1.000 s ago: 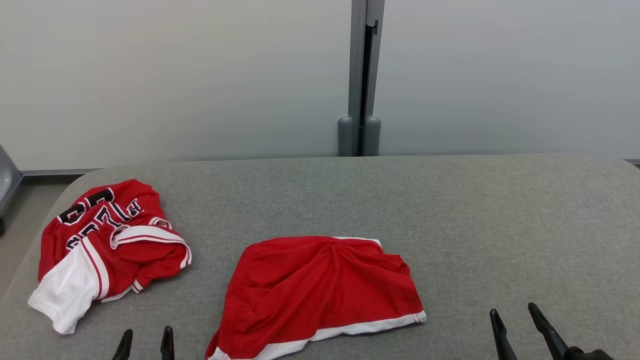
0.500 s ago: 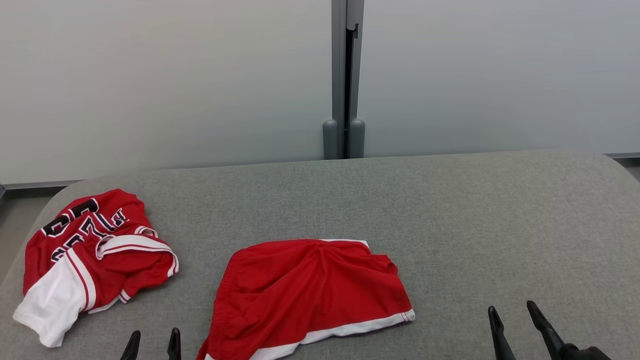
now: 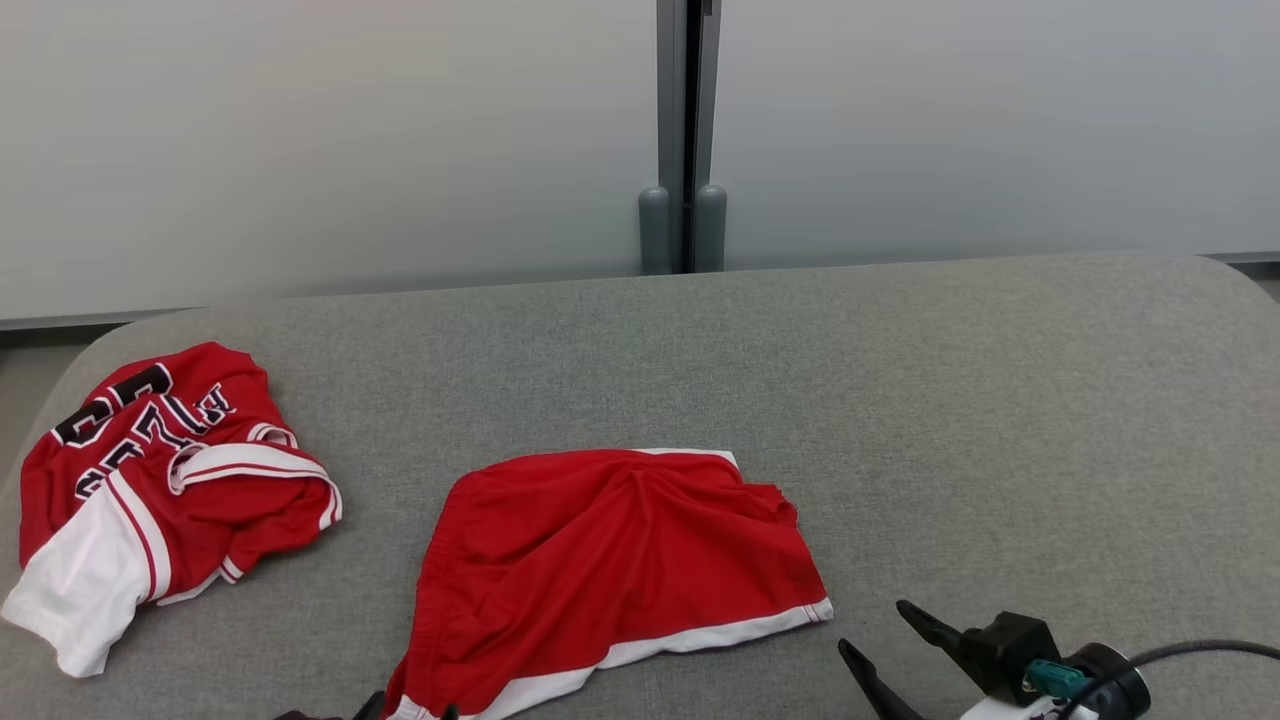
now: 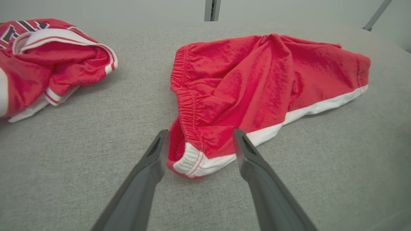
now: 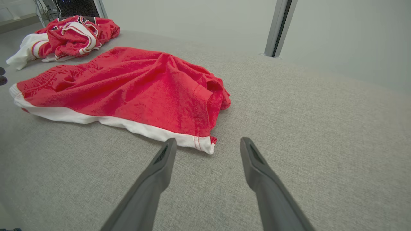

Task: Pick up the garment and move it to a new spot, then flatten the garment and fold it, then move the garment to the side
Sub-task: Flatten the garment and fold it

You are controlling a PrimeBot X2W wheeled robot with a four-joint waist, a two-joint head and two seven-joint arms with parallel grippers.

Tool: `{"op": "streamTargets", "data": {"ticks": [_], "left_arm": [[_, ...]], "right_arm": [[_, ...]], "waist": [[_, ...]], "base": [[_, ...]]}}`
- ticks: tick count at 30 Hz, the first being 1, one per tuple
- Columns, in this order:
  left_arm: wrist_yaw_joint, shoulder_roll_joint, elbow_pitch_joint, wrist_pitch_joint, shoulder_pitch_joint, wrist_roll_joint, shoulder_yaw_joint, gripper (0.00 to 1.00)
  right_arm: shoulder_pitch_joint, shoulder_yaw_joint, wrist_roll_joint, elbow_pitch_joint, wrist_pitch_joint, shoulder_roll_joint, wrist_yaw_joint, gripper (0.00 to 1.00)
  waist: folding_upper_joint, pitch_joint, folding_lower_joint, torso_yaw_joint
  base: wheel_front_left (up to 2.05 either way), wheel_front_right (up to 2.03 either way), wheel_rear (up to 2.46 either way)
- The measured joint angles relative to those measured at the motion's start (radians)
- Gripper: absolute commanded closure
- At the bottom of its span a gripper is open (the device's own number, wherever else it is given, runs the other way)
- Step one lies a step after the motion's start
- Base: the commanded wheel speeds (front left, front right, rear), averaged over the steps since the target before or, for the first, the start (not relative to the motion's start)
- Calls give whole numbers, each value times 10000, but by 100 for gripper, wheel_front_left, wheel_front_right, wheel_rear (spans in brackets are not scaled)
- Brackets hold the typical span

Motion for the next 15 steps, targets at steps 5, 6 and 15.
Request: {"op": "streamTargets", "data": {"ticks": [5,6,15], "left_arm": [[-2,6,-1133,1476,290,-456,-228,0],[0,38,-1298,1618,290,-462,-230,0],[40,249,-1678,2247,252,-635,-261,0]], "right_arm": [[-552,811,449,291,702,-311,0,0],[-673,901,458,349,765,-349,0,0],[-1436,1191,512,746,750,-362,0,0]], "waist": [[0,341,0,103],[0,422,0,126],[0,1060,0,323]], "base": [[0,0,0],[0,0,0],[0,0,0]]}}
